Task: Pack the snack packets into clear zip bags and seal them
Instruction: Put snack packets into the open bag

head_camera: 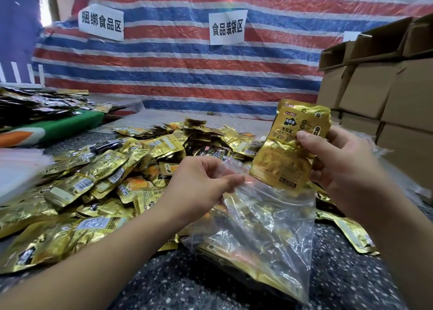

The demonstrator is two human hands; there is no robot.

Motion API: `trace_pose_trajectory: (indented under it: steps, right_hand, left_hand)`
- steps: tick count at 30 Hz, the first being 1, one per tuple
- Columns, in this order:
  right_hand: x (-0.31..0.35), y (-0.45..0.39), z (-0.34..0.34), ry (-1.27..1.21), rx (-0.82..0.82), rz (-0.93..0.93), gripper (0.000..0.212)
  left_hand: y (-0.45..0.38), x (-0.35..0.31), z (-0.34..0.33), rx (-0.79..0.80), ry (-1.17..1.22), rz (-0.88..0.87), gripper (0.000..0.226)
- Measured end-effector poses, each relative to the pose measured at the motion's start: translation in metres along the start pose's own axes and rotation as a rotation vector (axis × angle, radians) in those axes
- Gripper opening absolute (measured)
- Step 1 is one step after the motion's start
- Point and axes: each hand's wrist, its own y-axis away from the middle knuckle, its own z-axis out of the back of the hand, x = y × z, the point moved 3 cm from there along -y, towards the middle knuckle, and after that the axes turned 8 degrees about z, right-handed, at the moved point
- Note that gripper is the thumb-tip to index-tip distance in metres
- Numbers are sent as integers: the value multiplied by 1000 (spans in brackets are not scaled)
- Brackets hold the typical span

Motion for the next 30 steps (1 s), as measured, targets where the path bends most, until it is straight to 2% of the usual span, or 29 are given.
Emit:
trace_pose_trajectory:
  steps: [6, 13, 19, 24, 30]
  right_hand:
    - [-4, -1, -7, -168, -38, -71, 33]
    - [-7, -3, -10, -346, -98, -115, 35]
    - [-14, 0, -11, 0, -88, -23, 33]
    - [-16, -1, -3, 9, -84, -25, 36]
    - [-10, 1, -6, -31, 116, -3, 36]
  left_hand:
    - [-1, 1, -2, 0, 2, 7, 17]
    - [-1, 3, -2, -9, -4, 12, 25]
    - [-1, 0, 4, -11, 40, -15, 26]
    - [-4, 2, 7, -31, 103, 65, 16]
    - [-8, 4, 8, -52, 148, 57, 30]
